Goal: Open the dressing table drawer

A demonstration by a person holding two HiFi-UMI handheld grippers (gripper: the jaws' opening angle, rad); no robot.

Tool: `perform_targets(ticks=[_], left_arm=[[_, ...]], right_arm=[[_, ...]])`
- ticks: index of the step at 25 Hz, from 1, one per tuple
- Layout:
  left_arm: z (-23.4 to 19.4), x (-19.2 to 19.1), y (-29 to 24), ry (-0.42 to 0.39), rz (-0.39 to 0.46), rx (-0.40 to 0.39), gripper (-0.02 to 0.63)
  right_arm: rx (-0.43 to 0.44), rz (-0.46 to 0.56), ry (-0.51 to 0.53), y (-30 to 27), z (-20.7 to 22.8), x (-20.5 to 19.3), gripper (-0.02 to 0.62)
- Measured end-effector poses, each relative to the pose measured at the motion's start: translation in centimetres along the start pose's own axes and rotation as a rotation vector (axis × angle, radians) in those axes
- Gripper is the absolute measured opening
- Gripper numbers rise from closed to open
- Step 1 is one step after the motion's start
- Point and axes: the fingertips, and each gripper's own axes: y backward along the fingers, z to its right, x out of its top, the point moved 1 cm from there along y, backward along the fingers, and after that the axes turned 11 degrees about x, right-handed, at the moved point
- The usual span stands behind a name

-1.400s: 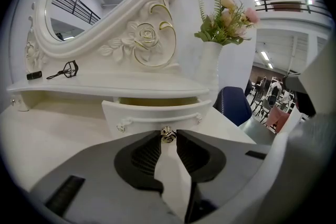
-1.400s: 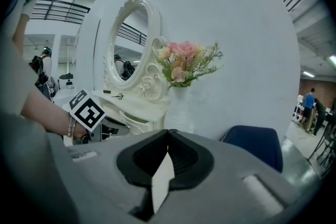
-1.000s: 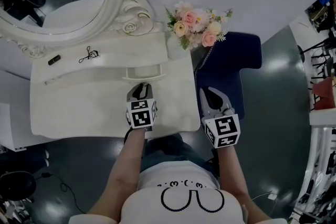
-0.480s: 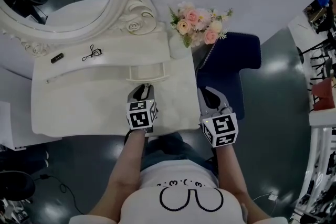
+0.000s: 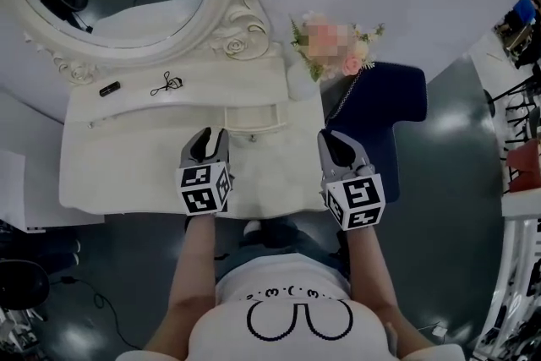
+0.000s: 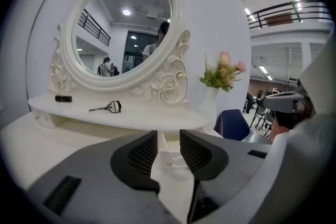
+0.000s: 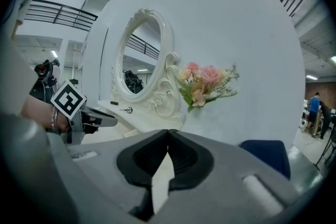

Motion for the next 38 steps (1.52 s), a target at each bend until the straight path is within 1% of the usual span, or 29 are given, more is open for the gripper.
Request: perform_targets(ticks=[3, 7, 8, 9, 10, 13, 19, 22, 26, 32, 38], left_arm=[[-2.4, 2.3, 1.3, -0.012, 0.057, 0.031, 0.130], [-4.0, 5.9, 3.2, -0.032, 0.168, 0.043, 0.129], [-4.0, 6.9, 3.8, -0.046, 0.203, 0.038, 0.107], [-3.9, 7.9, 4.4, -0.064, 0.238, 0.028, 0.018], [-3.7, 8.8, 4.9, -0.086, 0.269, 0.018, -0.002], [-3.1, 11.3, 6.1, -0.146, 0.343, -0.001, -0.002], [-1.8, 15.4, 7.8, -0.145, 0.462, -0.039, -0.002], [-1.3, 16.7, 8.6, -0.145, 0.504, -0.057, -0.002], [-0.9, 18.0, 9.2, -0.143, 0.543, -0.071, -0.002], [-0.1, 19.0, 10.0, -0.171, 0.582, -0.083, -0.002], [0.1, 19.4, 10.4, -0.170, 0.600, -0.095, -0.002]], right_arm=[[0.006, 0.028, 0.010, -0.5, -0.6, 1.3, 0.003], [0.011, 0.062, 0.029, -0.9, -1.2, 3.1, 0.003], [0.010, 0.072, 0.037, -0.9, -1.4, 3.6, 0.003], [0.009, 0.083, 0.045, -0.8, -1.5, 4.1, 0.003], [0.006, 0.097, 0.054, -0.6, -1.6, 4.8, 0.003], [-0.004, 0.137, 0.082, -0.3, -1.8, 6.8, 0.003], [-0.026, 0.216, 0.148, 1.1, -1.9, 11.0, 0.003], [-0.041, 0.249, 0.192, 2.0, -2.2, 12.8, 0.003], [-0.085, 0.279, 0.216, 3.0, -2.0, 14.2, 0.003], [-0.087, 0.281, 0.223, 3.3, -2.1, 14.6, 0.002], [-0.081, 0.284, 0.231, 3.3, -2.3, 14.8, 0.002]])
